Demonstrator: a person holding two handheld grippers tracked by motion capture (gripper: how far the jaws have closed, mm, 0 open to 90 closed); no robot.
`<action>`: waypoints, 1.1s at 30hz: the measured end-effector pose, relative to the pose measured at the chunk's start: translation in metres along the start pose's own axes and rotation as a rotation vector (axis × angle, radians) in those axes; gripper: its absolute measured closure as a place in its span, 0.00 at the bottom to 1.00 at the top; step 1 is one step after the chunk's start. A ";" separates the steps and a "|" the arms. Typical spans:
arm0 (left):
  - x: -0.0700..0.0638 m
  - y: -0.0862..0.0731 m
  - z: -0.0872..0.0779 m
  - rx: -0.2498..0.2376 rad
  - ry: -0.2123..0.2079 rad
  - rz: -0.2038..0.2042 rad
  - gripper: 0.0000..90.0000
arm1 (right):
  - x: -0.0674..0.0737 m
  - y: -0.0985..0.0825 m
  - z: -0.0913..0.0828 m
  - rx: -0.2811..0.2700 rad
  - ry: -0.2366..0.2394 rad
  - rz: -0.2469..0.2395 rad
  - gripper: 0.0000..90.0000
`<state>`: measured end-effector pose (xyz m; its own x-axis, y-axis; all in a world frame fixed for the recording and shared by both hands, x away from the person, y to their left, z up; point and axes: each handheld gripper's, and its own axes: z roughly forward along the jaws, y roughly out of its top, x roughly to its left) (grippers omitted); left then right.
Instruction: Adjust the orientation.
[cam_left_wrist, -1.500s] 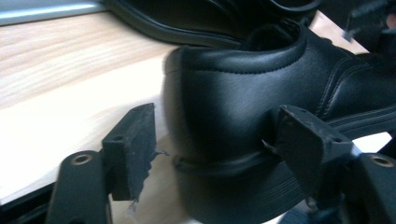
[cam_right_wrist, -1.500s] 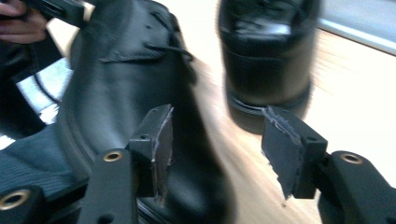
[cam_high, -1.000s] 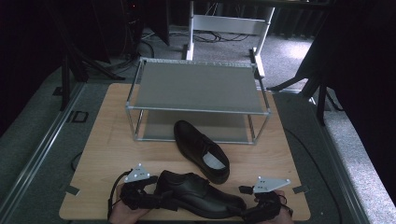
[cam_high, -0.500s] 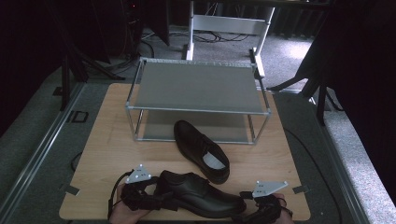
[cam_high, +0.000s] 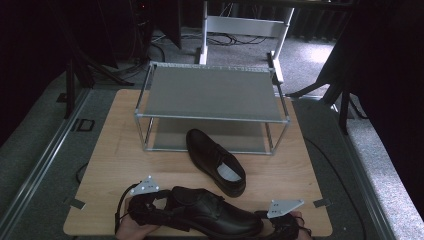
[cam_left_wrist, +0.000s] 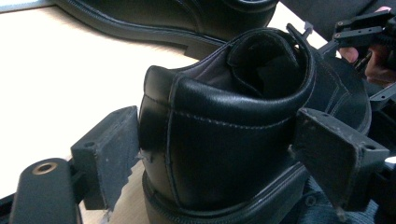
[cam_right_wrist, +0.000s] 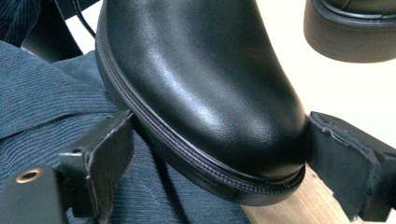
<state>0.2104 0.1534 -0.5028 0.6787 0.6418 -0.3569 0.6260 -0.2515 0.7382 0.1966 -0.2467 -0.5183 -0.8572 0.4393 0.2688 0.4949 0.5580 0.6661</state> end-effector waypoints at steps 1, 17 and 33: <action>0.001 0.001 0.001 0.001 -0.004 0.000 0.17 | 0.001 0.000 0.001 -0.001 -0.003 0.003 0.10; 0.016 0.008 -0.004 -0.078 -0.074 -0.043 0.21 | 0.017 0.001 0.021 0.064 -0.070 -0.127 0.09; 0.012 0.003 -0.007 -0.052 -0.068 -0.024 0.35 | 0.001 0.003 0.024 0.127 -0.132 -0.235 0.09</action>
<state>0.2179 0.1655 -0.5013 0.6898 0.5958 -0.4114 0.6223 -0.1975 0.7574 0.2005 -0.2280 -0.5329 -0.9287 0.3704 0.0191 0.3057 0.7354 0.6047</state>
